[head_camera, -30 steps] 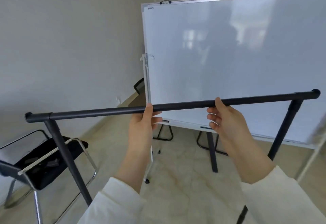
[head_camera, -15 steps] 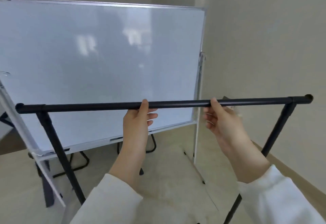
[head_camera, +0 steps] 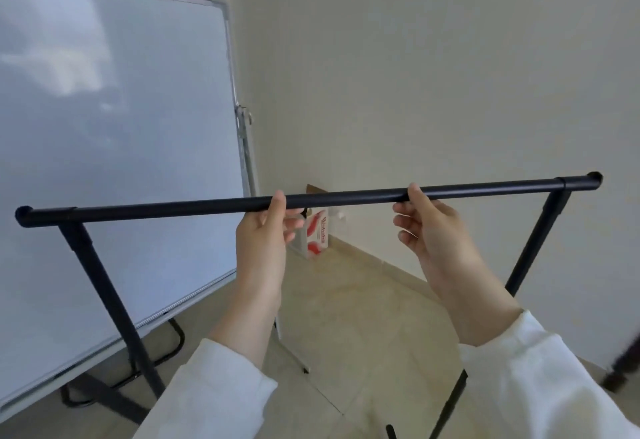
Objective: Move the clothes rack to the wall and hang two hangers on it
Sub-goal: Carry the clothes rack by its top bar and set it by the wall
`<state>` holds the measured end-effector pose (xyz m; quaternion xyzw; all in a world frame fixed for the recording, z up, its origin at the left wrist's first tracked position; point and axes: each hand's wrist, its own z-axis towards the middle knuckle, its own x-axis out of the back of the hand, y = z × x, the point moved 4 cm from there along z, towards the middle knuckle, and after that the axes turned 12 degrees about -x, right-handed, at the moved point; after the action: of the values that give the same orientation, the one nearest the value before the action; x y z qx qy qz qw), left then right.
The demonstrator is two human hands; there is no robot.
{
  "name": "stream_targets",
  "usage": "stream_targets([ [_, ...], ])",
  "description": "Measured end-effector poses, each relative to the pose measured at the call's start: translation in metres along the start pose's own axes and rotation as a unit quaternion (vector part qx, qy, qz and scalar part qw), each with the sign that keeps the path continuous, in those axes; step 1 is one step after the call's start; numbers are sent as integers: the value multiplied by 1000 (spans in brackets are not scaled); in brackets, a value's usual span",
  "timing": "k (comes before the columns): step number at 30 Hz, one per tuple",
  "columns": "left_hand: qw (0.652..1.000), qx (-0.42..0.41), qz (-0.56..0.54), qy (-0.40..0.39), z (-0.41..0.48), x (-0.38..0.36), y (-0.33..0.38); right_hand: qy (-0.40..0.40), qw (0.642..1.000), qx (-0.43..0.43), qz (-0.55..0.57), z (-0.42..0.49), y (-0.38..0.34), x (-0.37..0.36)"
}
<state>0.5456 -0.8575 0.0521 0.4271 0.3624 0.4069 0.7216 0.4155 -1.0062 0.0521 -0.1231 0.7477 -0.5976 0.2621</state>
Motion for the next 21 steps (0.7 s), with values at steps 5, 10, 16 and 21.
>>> stream_targets([
  [5, 997, 35, -31, -53, 25, -62, -26, 62, 998, 7, 10, 34, -14, 37],
  [10, 993, 48, -54, -97, 48, -128, -52, 116, 993, 15, 20, 74, -27, 78],
  [16, 986, 61, -65, -140, 74, -211, -79, 146, 988, 23, 35, 129, -45, 130],
  [21, 980, 70, -69, -172, 93, -277, -97, 171, 984, 14, 50, 173, -60, 168],
])
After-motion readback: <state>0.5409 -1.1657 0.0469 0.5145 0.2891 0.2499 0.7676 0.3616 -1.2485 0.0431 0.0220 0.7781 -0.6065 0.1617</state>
